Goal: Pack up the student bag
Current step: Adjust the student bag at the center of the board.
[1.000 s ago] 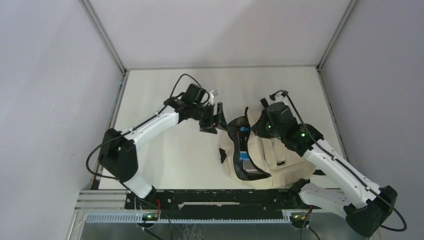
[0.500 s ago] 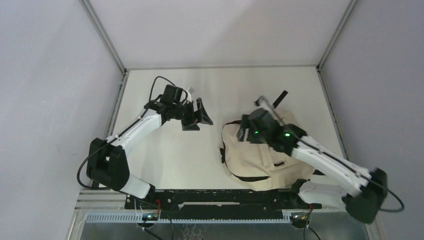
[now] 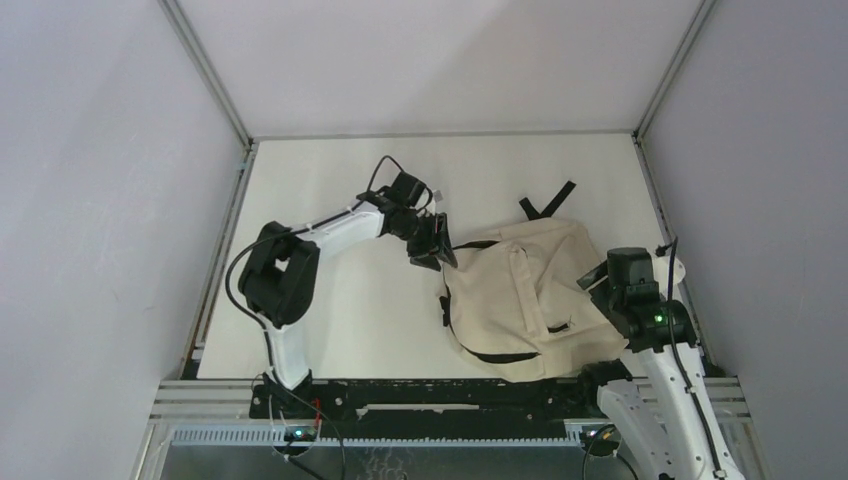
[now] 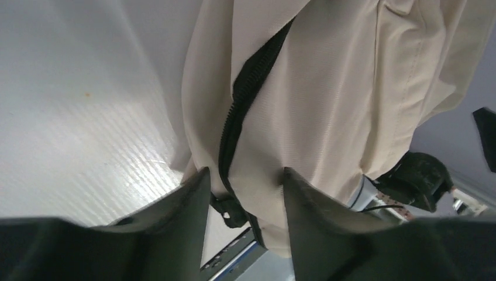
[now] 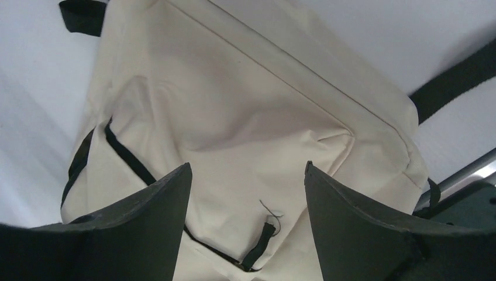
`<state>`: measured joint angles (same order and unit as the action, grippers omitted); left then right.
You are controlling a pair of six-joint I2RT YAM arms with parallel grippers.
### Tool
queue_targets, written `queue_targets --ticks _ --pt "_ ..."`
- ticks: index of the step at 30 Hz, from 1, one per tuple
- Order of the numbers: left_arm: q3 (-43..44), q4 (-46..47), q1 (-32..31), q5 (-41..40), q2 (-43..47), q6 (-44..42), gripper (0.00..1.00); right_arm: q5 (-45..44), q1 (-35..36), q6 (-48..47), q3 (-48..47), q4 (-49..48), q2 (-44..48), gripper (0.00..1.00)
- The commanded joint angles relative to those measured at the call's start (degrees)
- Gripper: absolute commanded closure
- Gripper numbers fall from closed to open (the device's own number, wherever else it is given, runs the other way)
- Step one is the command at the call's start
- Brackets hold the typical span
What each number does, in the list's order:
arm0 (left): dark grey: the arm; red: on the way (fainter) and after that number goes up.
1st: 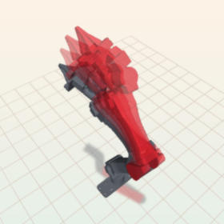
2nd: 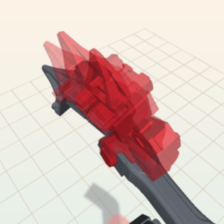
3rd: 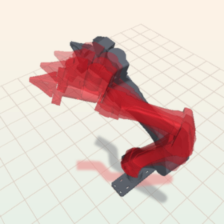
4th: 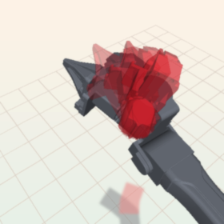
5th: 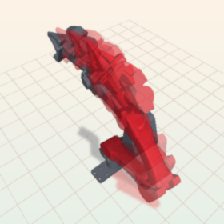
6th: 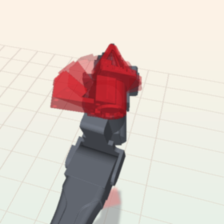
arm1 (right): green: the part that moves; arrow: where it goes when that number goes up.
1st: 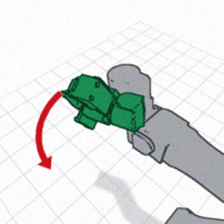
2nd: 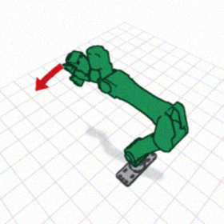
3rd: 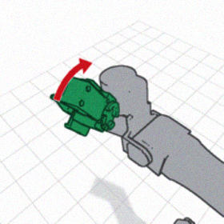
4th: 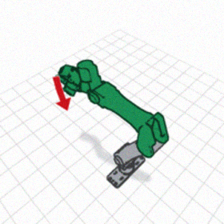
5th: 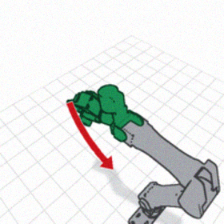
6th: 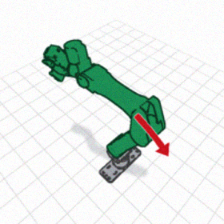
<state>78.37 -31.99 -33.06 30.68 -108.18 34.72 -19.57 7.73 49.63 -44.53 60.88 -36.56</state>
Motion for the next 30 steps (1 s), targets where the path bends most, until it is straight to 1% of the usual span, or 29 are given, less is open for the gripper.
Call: queue_targets --ticks 1,2,5,6,7,10,12,15,17,18,20,23,26,30 --pt "-1.58 4.6 -0.73 2.73 1.31 1.3 0.59 2.66 -2.66 6.82 3.94 0.87 0.71 0.22" --pt "-1.71 5.11 -0.82 3.43 1.12 1.67 0.69 4.35 -3.12 7.0 5.54 -0.46 0.13 0.23" --pt "-1.79 5.95 -1.04 5.57 0.46 2.14 0.91 8.47 -3.68 7.48 10.03 -4.79 -2.71 0.24" --pt "-1.96 6.11 -1.0 5.81 0.48 2.19 0.98 9.79 -3.68 7.16 11.07 -6.21 -3.69 0.24" --pt "-2.22 6.32 -0.95 5.64 0.82 2.3 1.0 10.69 -3.68 6.76 11.67 -7.22 -4.69 0.25" --pt "-3.94 8.78 -0.39 5.23 3.37 3.78 1.0 14.26 -3.68 3.79 12.84 -11.55 -6.65 0.25" --pt "-4.63 10.32 0.58 5.68 4.94 4.89 1.0 20.94 -3.62 -0.53 13.26 -16.15 -7.96 0.27" --pt "-3.01 10.34 1.95 5.29 5.94 5.2 1.0 31.18 -2.27 -3.52 13.46 -23.07 -9.78 0.3" --pt "0.18 9.0 2.72 5.19 4.94 4.88 1.0 34.3 0.44 -3.4 13.38 -27.62 -8.5 0.3" --pt "2.17 7.9 3.06 5.07 4.06 4.53 1.0 33.65 2.17 -2.95 13.04 -28.78 -7.2 0.29" --pt "6.2 6.58 3.76 4.49 1.96 4.35 1.0 29.55 5.81 -2.49 11.88 -29.11 -4.57 0.27" --pt "11.75 4.65 4.95 3.43 -1.02 4.73 1.0 23.86 10.41 -3.92 9.54 -26.78 -2.16 0.24" --pt "15.58 3.13 6.13 1.4 -1.95 4.76 1.0 19.82 15.69 -6.78 7.4 -23.9 -1.82 0.23" --pt "17.07 1.6 8.34 -3.25 -0.03 4.53 1.0 12.72 26.52 -9.68 5.69 -23.19 -4.1 0.24"
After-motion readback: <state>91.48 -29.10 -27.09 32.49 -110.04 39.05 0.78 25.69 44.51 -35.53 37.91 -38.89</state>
